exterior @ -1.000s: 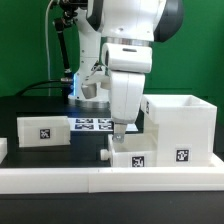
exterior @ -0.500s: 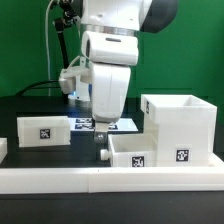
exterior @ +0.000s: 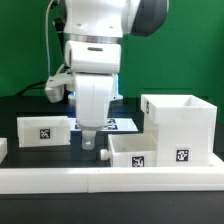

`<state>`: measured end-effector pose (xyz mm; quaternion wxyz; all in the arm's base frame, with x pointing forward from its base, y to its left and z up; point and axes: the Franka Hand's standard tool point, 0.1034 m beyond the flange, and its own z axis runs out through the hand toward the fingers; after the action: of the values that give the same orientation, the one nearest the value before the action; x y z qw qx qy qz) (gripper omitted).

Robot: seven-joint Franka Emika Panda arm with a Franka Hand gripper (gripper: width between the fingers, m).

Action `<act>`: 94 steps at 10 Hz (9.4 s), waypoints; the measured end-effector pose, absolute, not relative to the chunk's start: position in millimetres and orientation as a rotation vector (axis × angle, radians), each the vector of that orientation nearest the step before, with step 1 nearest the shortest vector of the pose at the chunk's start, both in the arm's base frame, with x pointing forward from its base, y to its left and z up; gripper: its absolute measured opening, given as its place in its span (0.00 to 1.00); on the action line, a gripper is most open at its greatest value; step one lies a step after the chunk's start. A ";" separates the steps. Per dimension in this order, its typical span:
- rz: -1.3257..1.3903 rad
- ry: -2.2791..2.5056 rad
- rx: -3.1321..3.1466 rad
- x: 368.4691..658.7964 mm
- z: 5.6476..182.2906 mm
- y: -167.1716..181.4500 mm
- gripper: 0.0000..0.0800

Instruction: Assemble drawer

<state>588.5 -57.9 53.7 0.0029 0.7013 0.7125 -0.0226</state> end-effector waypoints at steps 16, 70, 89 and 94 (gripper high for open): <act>0.170 2.227 2.513 568.6 17.3 -21.4 0.81; 0.189 1.045 2.993 476.3 56.1 -109.1 0.81; 0.157 0.512 3.125 387.7 5.3 -101.1 0.81; 0.159 0.534 3.122 390.6 5.1 -94.7 0.17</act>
Offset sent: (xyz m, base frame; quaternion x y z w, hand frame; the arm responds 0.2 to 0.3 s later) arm -0.0007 0.0305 -0.0159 0.0064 0.2235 0.0027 0.9747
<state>390.6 -94.7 5.1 -0.0150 0.9843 0.1684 0.0501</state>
